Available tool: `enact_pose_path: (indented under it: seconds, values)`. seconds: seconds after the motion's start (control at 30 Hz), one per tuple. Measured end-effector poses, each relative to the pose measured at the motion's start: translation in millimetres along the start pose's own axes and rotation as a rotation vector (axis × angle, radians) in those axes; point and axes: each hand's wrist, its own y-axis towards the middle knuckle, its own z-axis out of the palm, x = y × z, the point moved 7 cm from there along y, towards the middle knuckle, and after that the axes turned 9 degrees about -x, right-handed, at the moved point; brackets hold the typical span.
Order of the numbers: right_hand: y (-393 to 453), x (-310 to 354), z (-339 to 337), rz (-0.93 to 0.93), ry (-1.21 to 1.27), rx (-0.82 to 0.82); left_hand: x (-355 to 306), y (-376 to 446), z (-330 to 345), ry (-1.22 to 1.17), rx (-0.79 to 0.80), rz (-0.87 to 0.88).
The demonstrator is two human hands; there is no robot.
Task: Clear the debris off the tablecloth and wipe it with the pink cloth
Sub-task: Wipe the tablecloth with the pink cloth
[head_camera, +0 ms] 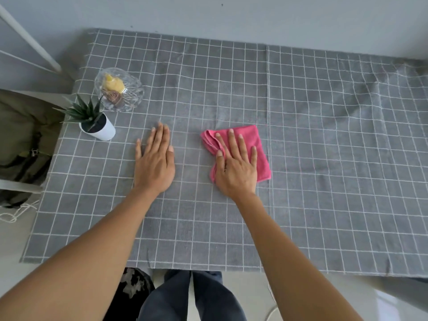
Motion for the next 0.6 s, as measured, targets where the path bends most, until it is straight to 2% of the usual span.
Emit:
enact_pose_path:
  seconds: [0.2,0.37,0.47,0.6]
  values:
    - [-11,-104,-33,0.287,-0.052,-0.046,2,0,1,0.021,0.013,-0.005]
    - [-19,-90,-31,0.401,0.002,-0.042,1,-3,3,0.009,0.057,-0.02]
    - [-33,-57,-21,0.34,0.004,-0.014,-3,-25,0,-0.015,0.054,-0.018]
    - [-67,20,3,0.097,0.039,0.066,-8,-46,-2,-0.007,0.021,-0.003]
